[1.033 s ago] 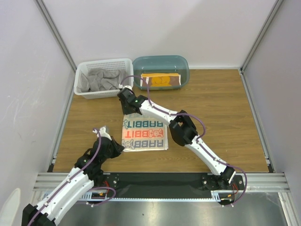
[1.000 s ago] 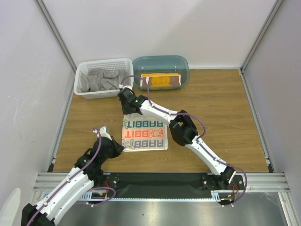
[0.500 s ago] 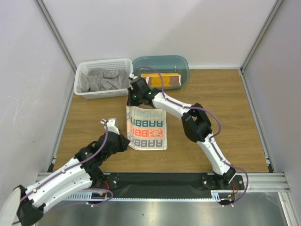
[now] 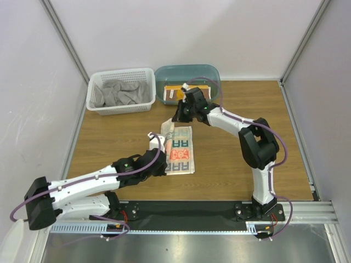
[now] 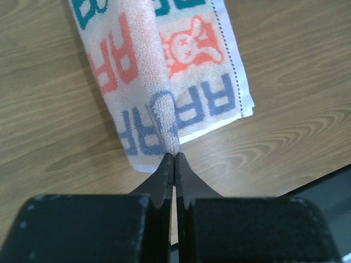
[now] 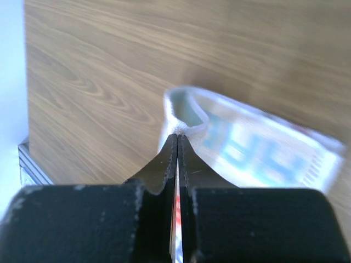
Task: Fold and stack the towels
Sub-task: Fold the towel
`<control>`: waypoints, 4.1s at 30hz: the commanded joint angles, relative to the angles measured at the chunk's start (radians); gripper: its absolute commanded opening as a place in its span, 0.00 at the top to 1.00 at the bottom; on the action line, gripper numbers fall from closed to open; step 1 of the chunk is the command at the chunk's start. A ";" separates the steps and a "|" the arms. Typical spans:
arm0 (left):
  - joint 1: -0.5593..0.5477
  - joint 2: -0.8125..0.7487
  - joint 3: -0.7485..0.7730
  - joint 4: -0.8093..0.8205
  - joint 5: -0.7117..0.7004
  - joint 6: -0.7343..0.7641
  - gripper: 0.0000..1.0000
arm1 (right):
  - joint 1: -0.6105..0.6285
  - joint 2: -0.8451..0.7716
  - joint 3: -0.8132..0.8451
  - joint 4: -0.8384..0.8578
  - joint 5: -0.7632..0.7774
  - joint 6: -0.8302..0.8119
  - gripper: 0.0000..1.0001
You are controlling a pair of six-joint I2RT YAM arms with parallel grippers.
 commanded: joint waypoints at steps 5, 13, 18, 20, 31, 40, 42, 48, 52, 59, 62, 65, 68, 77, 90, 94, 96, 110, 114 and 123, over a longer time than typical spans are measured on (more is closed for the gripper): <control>-0.089 0.156 0.116 0.066 0.016 0.029 1.00 | -0.100 -0.158 -0.151 0.049 -0.049 -0.046 1.00; -0.117 0.386 0.249 0.075 0.087 0.044 1.00 | -0.165 -0.195 -0.246 0.084 -0.094 -0.101 1.00; -0.120 0.513 0.312 0.061 0.125 0.041 1.00 | -0.177 -0.142 -0.235 0.081 -0.108 -0.120 1.00; -0.120 0.533 0.321 0.057 0.139 0.041 1.00 | -0.177 -0.125 -0.233 0.072 -0.114 -0.121 1.00; -0.126 0.581 0.369 0.060 0.175 0.092 1.00 | -0.182 -0.086 -0.215 0.023 -0.053 -0.148 1.00; -0.126 0.556 0.391 0.055 0.156 0.095 1.00 | -0.186 -0.102 -0.200 0.012 -0.045 -0.157 1.00; -0.126 0.570 0.397 0.058 0.164 0.099 1.00 | -0.185 -0.093 -0.200 0.008 -0.045 -0.160 1.00; -0.126 0.614 0.421 0.058 0.193 0.125 1.00 | -0.188 -0.070 -0.204 -0.006 -0.048 -0.174 1.00; -0.126 0.665 0.446 0.055 0.222 0.153 0.99 | -0.188 -0.063 -0.207 -0.011 -0.040 -0.180 1.00; -0.126 0.688 0.479 0.043 0.214 0.168 0.82 | -0.188 -0.059 -0.203 -0.032 -0.048 -0.192 1.00; -0.123 0.648 0.484 0.030 0.178 0.165 0.52 | -0.188 -0.077 -0.197 -0.046 -0.059 -0.204 0.90; -0.103 0.598 0.501 0.001 0.139 0.159 0.36 | -0.199 -0.089 -0.151 -0.084 -0.094 -0.220 0.72; -0.051 0.539 0.487 -0.013 0.130 0.138 0.32 | -0.214 -0.105 -0.117 -0.132 -0.123 -0.218 0.62; 0.228 0.159 0.163 0.184 0.247 -0.029 0.31 | -0.249 -0.253 -0.123 -0.193 -0.216 -0.171 0.55; 0.342 0.232 -0.001 0.481 0.467 -0.175 0.32 | -0.180 -0.315 -0.413 -0.135 -0.310 -0.132 0.87; 0.380 0.295 0.019 0.492 0.503 -0.174 0.32 | -0.163 -0.297 -0.451 -0.117 -0.307 -0.141 0.89; 0.388 0.321 0.039 0.469 0.515 -0.168 0.32 | -0.159 -0.277 -0.457 -0.127 -0.293 -0.155 0.90; 0.428 0.470 0.157 0.408 0.458 -0.062 0.28 | -0.156 -0.205 -0.438 -0.173 -0.177 -0.217 0.94; 0.440 0.577 0.242 0.405 0.455 -0.019 0.30 | -0.154 -0.218 -0.419 -0.196 -0.160 -0.224 0.95; 0.467 0.735 0.429 0.333 0.394 0.101 0.34 | -0.156 -0.303 -0.344 -0.314 -0.160 -0.227 0.88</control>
